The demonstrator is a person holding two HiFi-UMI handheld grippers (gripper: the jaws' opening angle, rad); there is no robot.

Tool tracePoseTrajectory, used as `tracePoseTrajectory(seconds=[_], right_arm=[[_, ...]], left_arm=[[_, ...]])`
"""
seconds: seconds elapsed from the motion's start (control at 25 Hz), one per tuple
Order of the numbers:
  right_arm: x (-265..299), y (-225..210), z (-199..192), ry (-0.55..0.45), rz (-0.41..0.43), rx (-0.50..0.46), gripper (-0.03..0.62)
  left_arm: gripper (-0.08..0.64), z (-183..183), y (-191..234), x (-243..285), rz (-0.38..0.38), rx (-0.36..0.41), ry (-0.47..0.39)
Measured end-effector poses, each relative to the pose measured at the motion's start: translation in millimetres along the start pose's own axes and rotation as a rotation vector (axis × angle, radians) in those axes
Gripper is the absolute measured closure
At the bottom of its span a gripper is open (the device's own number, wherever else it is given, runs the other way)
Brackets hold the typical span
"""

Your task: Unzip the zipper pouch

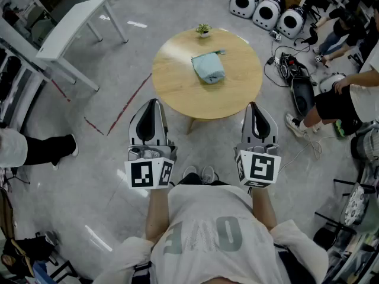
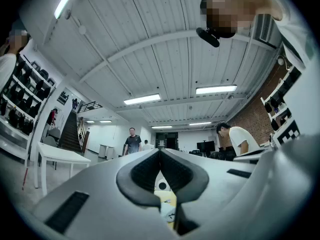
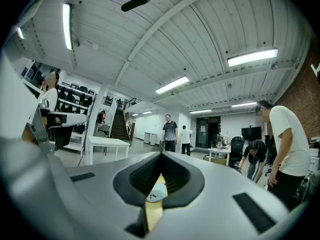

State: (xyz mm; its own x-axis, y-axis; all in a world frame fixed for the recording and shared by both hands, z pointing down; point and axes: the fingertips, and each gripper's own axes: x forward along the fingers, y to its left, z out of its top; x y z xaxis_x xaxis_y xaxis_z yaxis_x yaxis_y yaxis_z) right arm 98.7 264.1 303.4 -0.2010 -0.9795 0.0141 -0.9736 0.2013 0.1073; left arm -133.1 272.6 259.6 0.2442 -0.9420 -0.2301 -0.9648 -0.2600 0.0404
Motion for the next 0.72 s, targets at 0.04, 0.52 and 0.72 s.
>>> tracePoseTrajectory(seconds=[0.04, 0.52, 0.72], right_arm=[[-1.0, -1.7, -0.4, 0.001, 0.000, 0.001, 0.563], [-9.2, 1.0, -1.8, -0.024, 0.053, 0.060, 0.563], [-6.1, 8.7, -6.6, -0.015, 0.084, 0.038, 0.563]], left_arm=[[0.531, 0.5, -1.0, -0.7, 0.002, -0.001, -0.001], [0.531, -2.8, 2.5, -14.7, 0.038, -0.038, 0.004], [0.531, -6.4, 5.3, -20.1, 0.056, -0.061, 0.005]])
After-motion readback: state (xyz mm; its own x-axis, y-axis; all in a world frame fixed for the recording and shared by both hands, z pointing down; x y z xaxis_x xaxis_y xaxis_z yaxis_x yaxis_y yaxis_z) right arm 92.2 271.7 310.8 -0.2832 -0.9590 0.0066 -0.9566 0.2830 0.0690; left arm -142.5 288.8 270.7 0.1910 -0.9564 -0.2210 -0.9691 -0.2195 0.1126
